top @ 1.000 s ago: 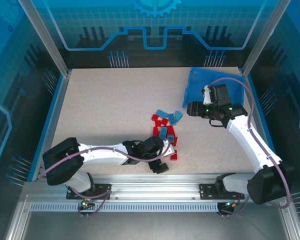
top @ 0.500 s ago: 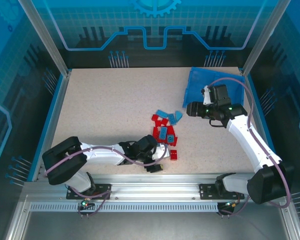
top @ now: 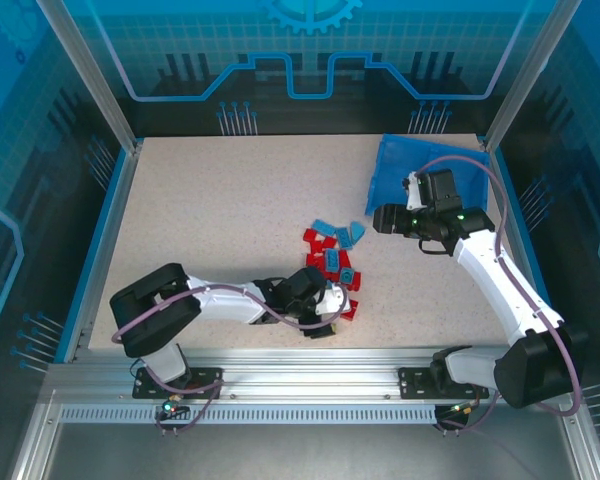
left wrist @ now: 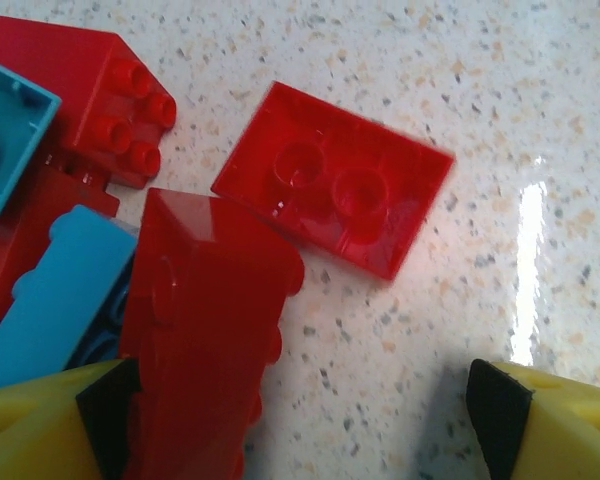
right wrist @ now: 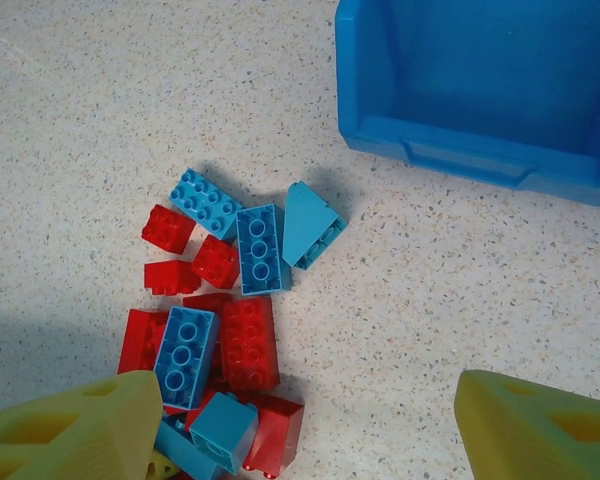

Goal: Sort the legos into containers by color

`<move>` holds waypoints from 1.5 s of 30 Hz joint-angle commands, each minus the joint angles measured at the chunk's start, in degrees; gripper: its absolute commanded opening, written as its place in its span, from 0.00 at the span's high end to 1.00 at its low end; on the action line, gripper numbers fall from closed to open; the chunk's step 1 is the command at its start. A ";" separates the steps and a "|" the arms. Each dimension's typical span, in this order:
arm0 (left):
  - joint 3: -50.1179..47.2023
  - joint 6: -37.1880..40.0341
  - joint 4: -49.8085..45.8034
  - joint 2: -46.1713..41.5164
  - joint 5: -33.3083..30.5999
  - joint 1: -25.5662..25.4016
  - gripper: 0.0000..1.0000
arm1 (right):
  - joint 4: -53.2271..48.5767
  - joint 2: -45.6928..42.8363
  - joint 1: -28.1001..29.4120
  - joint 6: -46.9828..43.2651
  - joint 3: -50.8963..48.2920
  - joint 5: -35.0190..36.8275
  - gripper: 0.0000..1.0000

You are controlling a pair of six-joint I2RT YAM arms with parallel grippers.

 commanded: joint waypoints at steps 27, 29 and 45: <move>-0.04 -10.17 6.61 -10.76 1.33 0.26 0.67 | -2.35 -4.31 -0.63 2.73 0.54 3.35 0.20; 2.81 -10.25 6.70 -11.09 -1.32 0.32 0.68 | -1.43 -6.34 -1.25 4.66 0.20 5.03 0.19; 63.49 -15.16 -0.22 32.83 -7.04 9.85 0.75 | 0.15 -23.89 -9.61 18.75 -8.91 15.16 0.11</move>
